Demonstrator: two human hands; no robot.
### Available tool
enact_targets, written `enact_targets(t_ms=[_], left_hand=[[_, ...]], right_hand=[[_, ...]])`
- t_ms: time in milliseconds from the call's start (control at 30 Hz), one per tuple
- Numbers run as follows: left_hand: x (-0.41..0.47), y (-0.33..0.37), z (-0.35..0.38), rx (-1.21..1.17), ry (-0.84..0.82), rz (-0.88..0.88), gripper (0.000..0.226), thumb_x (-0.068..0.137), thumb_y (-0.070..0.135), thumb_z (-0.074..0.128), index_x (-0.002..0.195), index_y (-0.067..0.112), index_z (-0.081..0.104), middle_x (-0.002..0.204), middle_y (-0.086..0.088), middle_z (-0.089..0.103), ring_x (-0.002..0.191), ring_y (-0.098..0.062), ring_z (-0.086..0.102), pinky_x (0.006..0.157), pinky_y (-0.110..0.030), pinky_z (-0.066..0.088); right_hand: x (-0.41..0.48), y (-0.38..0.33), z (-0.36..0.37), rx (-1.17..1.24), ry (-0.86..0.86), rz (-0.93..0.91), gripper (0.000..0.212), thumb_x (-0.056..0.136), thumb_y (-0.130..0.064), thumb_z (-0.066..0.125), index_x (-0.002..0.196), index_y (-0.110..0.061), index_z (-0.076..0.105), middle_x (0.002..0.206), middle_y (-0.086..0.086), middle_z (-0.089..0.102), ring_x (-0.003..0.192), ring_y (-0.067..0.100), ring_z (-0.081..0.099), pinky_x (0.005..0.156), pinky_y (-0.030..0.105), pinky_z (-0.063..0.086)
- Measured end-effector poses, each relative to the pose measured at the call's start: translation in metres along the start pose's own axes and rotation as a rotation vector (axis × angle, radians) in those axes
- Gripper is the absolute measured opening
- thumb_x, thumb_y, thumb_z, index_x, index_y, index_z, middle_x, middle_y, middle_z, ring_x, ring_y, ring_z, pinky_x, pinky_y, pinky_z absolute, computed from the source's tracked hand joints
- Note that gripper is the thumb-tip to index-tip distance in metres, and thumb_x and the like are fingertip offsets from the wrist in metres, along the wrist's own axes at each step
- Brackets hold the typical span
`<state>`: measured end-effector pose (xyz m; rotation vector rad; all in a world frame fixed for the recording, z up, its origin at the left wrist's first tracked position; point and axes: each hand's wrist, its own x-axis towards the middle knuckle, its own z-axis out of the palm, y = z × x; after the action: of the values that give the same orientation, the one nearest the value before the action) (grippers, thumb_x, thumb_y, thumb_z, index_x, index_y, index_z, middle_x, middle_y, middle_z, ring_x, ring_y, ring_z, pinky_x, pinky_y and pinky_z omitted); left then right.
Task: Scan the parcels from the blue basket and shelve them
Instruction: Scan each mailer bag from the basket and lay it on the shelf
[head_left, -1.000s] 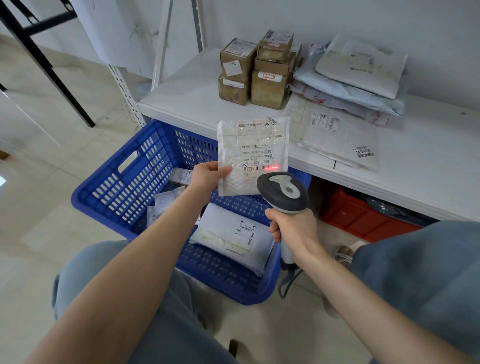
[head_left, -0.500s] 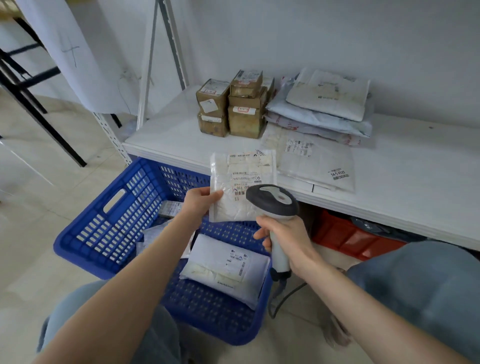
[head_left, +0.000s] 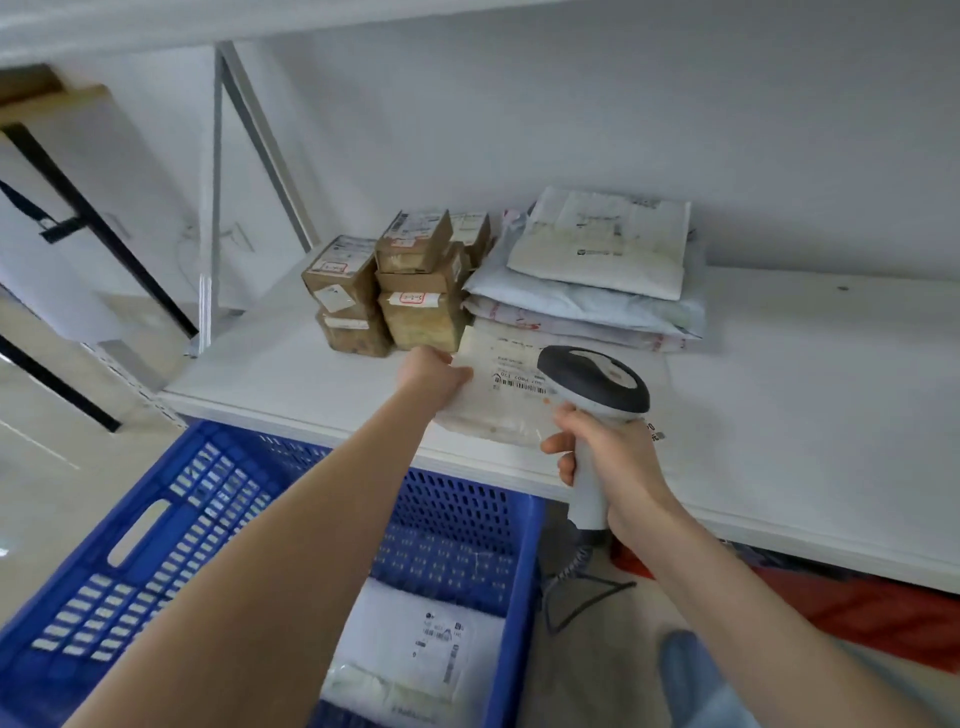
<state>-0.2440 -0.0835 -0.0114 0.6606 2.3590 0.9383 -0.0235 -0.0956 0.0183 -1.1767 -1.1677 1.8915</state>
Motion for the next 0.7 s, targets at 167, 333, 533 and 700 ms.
enact_targets(t_ms=[167,333,533,700], left_hand=[[0.025,0.015,0.016,0.13,0.118,0.015,0.047,0.087,0.024,0.069,0.127,0.007,0.051,0.125,-0.015,0.056,0.113,-0.032,0.056,0.093,-0.038,0.048],[0.014,0.01,0.023,0.399,0.145,0.247,0.048,0.094,0.024,0.059,0.138,0.014,0.045,0.14,-0.012,0.045,0.124,-0.03,0.046,0.099,-0.04,0.041],[-0.014,-0.022,0.032,0.8,-0.11,0.607,0.054,0.097,0.046,0.045,0.147,0.043,0.026,0.16,0.004,0.012,0.148,-0.022,0.006,0.118,-0.047,0.011],[-0.006,-0.016,0.048,0.815,-0.194,0.513,0.055,0.098,0.039,0.046,0.148,0.043,0.023,0.16,0.002,0.01,0.147,-0.022,0.007,0.117,-0.05,0.013]], right_hand=[[0.016,-0.007,-0.004,0.067,0.04,0.023,0.007,0.086,-0.009,0.066,0.079,-0.008,0.066,0.056,0.008,0.066,0.04,0.012,0.046,0.046,0.024,0.042],[0.019,-0.005,-0.003,0.053,0.068,0.033,0.008,0.085,-0.01,0.068,0.077,-0.008,0.066,0.058,0.008,0.066,0.042,0.013,0.048,0.049,0.026,0.043],[0.017,-0.001,0.004,0.073,0.073,0.068,0.01,0.085,-0.011,0.068,0.076,-0.009,0.065,0.055,0.007,0.066,0.038,0.011,0.048,0.045,0.022,0.044],[0.016,0.009,0.004,0.032,0.074,0.102,0.008,0.086,-0.014,0.068,0.081,-0.008,0.066,0.058,0.008,0.067,0.038,0.01,0.05,0.045,0.022,0.045]])
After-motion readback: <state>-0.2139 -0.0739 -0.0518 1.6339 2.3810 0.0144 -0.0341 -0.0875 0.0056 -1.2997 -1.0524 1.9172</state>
